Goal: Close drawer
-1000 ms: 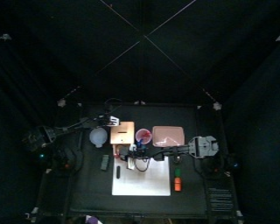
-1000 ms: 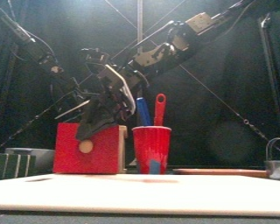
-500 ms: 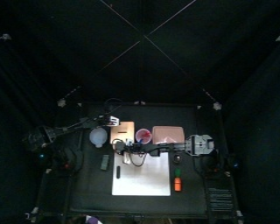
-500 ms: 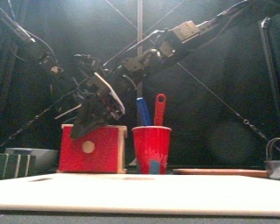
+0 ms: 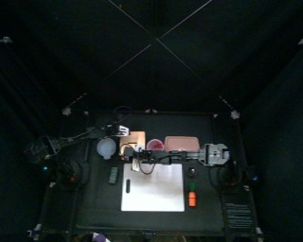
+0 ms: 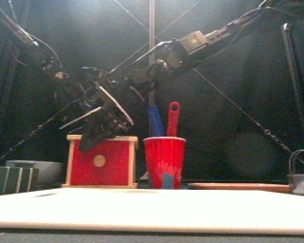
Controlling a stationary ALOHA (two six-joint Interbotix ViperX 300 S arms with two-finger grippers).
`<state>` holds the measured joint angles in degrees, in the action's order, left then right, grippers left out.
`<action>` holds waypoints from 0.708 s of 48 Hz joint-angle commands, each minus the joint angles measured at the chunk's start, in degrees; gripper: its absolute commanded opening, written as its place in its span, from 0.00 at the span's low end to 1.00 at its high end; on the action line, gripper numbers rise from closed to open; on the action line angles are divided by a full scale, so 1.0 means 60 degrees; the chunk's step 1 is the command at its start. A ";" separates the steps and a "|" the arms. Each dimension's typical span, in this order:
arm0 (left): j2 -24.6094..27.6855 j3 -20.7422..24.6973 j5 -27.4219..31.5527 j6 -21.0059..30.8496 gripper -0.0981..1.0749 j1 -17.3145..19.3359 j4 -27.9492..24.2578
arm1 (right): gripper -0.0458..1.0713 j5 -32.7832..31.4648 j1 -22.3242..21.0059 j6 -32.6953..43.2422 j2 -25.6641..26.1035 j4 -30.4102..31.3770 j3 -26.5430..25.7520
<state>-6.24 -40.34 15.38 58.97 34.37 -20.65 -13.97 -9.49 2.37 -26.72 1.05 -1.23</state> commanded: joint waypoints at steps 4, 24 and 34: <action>-0.0278 0.0059 -0.0278 -0.0015 0.41 0.0000 -0.0293 | 0.08 0.0044 0.0103 -0.0044 0.0439 0.0029 -0.0381; -0.1113 -0.0396 -0.2813 -0.0015 0.41 0.0278 -0.1348 | 0.08 0.0073 0.0864 -0.0029 0.0864 0.0220 -0.0249; -0.1655 -0.0967 -0.3340 -0.0029 0.41 0.0337 -0.1377 | 0.08 0.0190 0.1157 -0.0015 0.1348 0.0161 0.0278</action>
